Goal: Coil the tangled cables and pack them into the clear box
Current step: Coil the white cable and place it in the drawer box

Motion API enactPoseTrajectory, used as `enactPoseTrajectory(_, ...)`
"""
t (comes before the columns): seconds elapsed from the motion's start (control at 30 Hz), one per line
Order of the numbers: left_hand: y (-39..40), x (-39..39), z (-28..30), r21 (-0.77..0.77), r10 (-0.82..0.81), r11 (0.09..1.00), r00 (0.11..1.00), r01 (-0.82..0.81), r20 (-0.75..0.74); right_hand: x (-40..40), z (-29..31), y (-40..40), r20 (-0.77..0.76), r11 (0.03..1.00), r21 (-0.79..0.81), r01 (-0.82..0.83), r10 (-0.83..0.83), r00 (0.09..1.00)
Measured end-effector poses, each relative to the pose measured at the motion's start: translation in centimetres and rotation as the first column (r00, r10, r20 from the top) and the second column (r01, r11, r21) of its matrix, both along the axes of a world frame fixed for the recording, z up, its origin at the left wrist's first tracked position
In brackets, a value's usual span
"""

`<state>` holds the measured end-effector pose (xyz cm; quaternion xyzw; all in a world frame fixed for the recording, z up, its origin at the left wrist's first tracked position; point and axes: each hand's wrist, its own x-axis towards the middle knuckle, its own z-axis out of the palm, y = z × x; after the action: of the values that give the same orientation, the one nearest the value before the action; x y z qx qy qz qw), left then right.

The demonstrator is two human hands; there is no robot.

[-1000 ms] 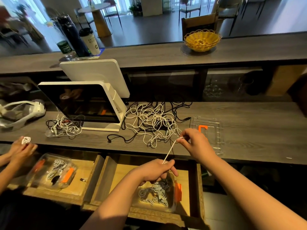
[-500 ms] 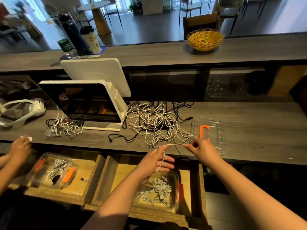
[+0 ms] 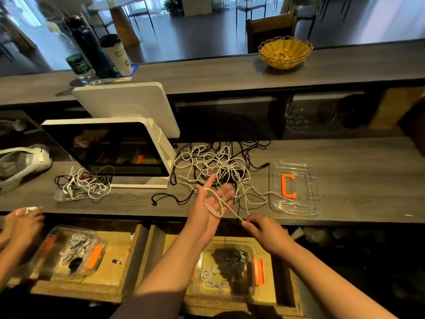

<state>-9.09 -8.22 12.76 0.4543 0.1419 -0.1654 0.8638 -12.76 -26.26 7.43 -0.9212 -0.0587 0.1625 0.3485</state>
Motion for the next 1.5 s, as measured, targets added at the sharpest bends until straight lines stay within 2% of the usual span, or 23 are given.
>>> enactPoseTrajectory(0.17, 1.3, 2.5, -0.3, -0.096, 0.101, 0.99, 0.994, -0.104, -0.04, 0.4, 0.4, 2.6, 0.074, 0.999, -0.005, -0.052, 0.052, 0.996)
enactPoseTrajectory(0.27, 2.3, 3.7, -1.0, -0.066, 0.143, 0.987, 0.988, -0.147, -0.063, -0.1, 0.0, 4.1, 0.095, 0.994, -0.059, -0.089, 0.095, 0.991)
enactPoseTrajectory(0.4, 3.0, 5.1, -1.3, -0.05, 0.119, 0.991, 0.99, -0.123, -0.07, -0.5, 0.1, 5.5, 0.124, 0.992, -0.089, -0.091, 0.101, 0.987)
enactPoseTrajectory(0.47, 3.2, 5.6, -1.3, 0.025, 0.064, 0.998, 0.998, -0.064, -0.022, -0.4, 0.5, 6.2, 0.146, 0.99, -0.099, -0.098, 0.112, 0.983)
enactPoseTrajectory(0.53, 3.5, 6.0, -1.6, 0.209, -0.029, 0.978, 0.999, 0.019, 0.044, -0.4, 0.8, 7.0, 0.168, 0.99, -0.091, -0.105, 0.119, 0.979)
enactPoseTrajectory(0.6, 3.7, 6.1, -1.9, 0.461, -0.148, 0.883, 0.984, 0.087, 0.1, -0.5, 1.0, 7.7, 0.191, 0.993, -0.064, -0.104, 0.115, 0.975)
enactPoseTrajectory(0.67, 3.9, 6.0, -2.0, 0.665, -0.268, 0.736, 0.957, 0.128, 0.113, -0.4, 1.3, 8.4, 0.23, 0.996, -0.036, -0.088, 0.094, 0.969)
enactPoseTrajectory(0.77, 4.2, 6.1, -2.6, 0.811, -0.434, 0.54, 0.9, 0.225, 0.038, 0.6, 2.3, 9.2, 0.299, 0.998, -0.006, -0.065, 0.064, 0.952)
enactPoseTrajectory(0.83, 4.2, 5.9, -2.5, 0.773, -0.561, 0.497, 0.826, 0.394, -0.061, 1.4, 3.0, 9.5, 0.322, 0.998, 0.008, -0.067, 0.061, 0.945)
enactPoseTrajectory(0.93, 4.0, 5.4, -2.2, 0.578, -0.668, 0.505, 0.714, 0.642, -0.209, 2.3, 3.6, 8.9, 0.37, 0.999, -0.002, -0.036, 0.034, 0.929)
enactPoseTrajectory(1.1, 4.4, 5.9, -2.2, 0.425, -0.73, 0.473, 0.613, 0.772, -0.302, 4.1, 4.4, 7.2, 0.385, 0.991, -0.064, 0.118, -0.085, 0.919)
enactPoseTrajectory(1.27, 4.7, 5.7, -2.5, 0.401, -0.843, 0.34, 0.464, 0.851, -0.271, 5.4, 4.2, 6.0, 0.348, 0.977, -0.144, 0.16, -0.101, 0.932)
enactPoseTrajectory(1.33, 5.1, 5.7, -2.3, 0.464, -0.876, 0.228, 0.389, 0.856, -0.285, 5.8, 4.0, 5.9, 0.322, 0.977, -0.157, 0.144, -0.088, 0.943)
enactPoseTrajectory(1.43, 5.7, 5.8, -2.1, 0.594, -0.89, 0.007, 0.276, 0.805, -0.363, 6.3, 3.8, 5.8, 0.301, 0.975, -0.181, 0.128, -0.069, 0.951)
enactPoseTrajectory(1.5, 5.7, 5.7, -1.9, 0.636, -0.889, -0.042, 0.262, 0.771, -0.376, 6.8, 3.7, 5.3, 0.292, 0.965, -0.215, 0.149, -0.082, 0.953)
